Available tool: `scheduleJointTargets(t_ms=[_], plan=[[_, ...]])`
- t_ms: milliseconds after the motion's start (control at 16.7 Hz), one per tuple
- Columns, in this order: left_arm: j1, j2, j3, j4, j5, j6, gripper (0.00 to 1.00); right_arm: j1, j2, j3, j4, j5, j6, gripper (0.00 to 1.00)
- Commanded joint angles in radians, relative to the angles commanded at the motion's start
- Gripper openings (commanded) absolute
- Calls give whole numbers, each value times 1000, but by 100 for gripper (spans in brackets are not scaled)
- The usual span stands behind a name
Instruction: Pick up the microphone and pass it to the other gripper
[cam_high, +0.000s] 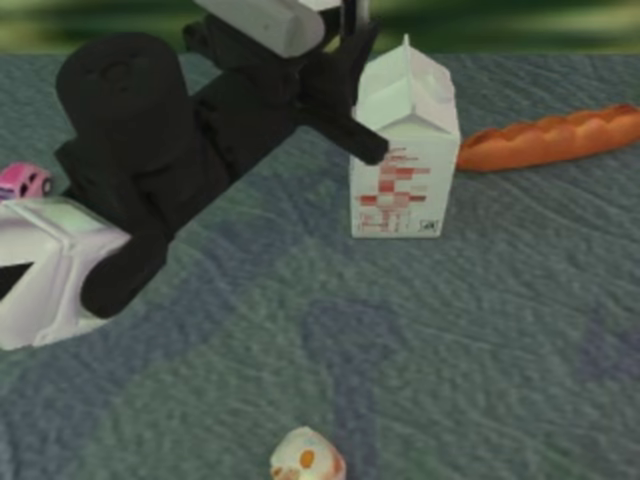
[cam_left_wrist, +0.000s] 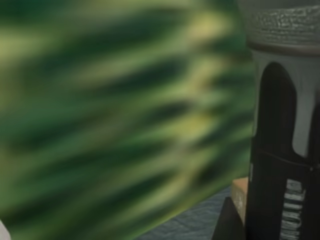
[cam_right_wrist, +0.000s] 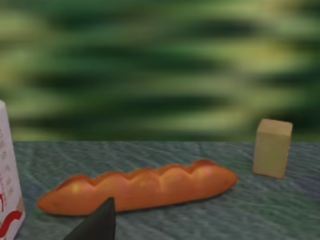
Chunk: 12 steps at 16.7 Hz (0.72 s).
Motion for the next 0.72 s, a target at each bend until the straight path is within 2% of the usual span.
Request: scheduleJointTargets(t_ms=[300,480,720], plan=[[0,0,0,0,0,0,0,30,35,30,16,3,-1,100],[0,0,0,0,0,0,0,124,165,127,68,17,-4,100],[0,0,0,0,0,0,0,302,464,309,163,44,-12,100]])
